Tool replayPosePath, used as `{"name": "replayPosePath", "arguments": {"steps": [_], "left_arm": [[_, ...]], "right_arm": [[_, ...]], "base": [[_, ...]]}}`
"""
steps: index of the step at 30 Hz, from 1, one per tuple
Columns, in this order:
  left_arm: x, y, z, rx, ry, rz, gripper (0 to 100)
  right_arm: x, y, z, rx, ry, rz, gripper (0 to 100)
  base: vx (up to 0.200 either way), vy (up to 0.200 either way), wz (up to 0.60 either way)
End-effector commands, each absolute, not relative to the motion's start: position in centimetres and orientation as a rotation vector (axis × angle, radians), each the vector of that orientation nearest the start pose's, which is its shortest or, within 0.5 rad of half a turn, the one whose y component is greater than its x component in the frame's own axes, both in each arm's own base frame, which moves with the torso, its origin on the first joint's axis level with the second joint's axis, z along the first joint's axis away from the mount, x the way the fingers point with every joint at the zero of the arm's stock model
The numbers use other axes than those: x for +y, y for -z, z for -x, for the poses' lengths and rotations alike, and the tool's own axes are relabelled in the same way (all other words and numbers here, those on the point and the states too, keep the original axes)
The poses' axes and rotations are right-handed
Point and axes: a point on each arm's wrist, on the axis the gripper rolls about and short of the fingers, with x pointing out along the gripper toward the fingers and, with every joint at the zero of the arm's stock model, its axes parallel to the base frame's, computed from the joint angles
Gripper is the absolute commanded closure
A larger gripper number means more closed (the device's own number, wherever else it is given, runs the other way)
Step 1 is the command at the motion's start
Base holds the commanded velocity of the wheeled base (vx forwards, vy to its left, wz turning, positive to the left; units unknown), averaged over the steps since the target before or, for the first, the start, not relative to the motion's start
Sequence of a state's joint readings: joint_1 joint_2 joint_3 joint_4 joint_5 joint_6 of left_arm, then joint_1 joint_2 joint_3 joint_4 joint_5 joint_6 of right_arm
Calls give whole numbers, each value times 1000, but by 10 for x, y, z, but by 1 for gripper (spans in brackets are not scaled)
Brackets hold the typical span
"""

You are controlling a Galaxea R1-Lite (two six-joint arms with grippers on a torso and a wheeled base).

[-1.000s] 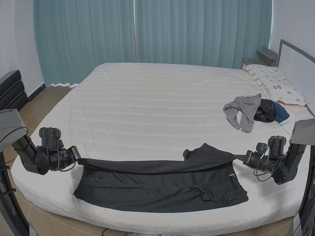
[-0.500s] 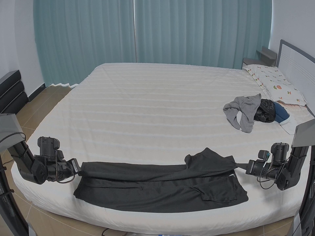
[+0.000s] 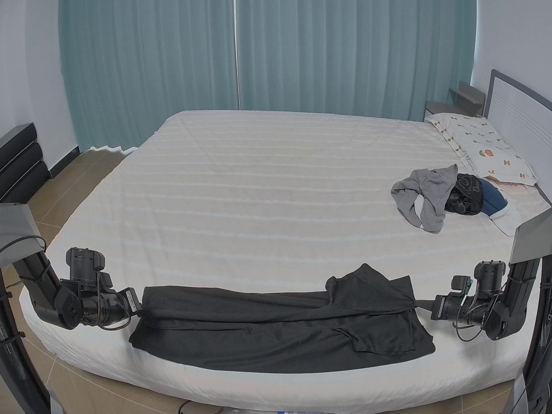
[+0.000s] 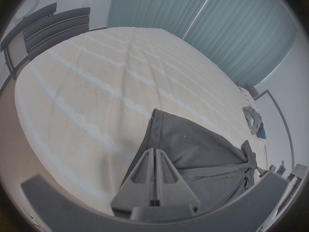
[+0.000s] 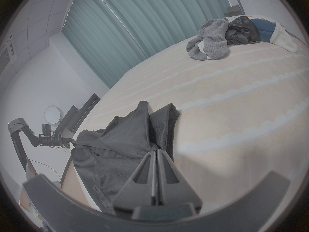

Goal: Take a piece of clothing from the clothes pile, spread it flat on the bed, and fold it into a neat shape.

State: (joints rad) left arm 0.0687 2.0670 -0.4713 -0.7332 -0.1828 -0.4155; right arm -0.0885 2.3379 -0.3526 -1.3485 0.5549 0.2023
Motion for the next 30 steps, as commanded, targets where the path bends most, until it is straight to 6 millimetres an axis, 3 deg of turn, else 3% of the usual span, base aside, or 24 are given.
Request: {"name": "replayPosePath", "arguments": {"steps": [1, 11, 19, 25, 30], "left_arm": [[15, -6, -280, 884, -77, 502, 0], [17, -11, -284, 856, -74, 518, 0], [20, -18, -318, 767, -134, 717, 0], [11, 0, -337, 792, -130, 737, 0], [7, 8, -341, 810, -127, 724, 0]], "right_arm": [[-14, 38, -286, 668, -386, -400, 0], [-19, 25, -292, 615, -374, -432, 0], [-14, 21, -313, 597, -345, -566, 0], [-9, 19, -323, 608, -339, -644, 0], [-9, 19, -330, 651, -324, -669, 0]], "base": [[0, 0, 0], [0, 0, 0], [0, 0, 0], [0, 0, 0], [0, 0, 0]]}}
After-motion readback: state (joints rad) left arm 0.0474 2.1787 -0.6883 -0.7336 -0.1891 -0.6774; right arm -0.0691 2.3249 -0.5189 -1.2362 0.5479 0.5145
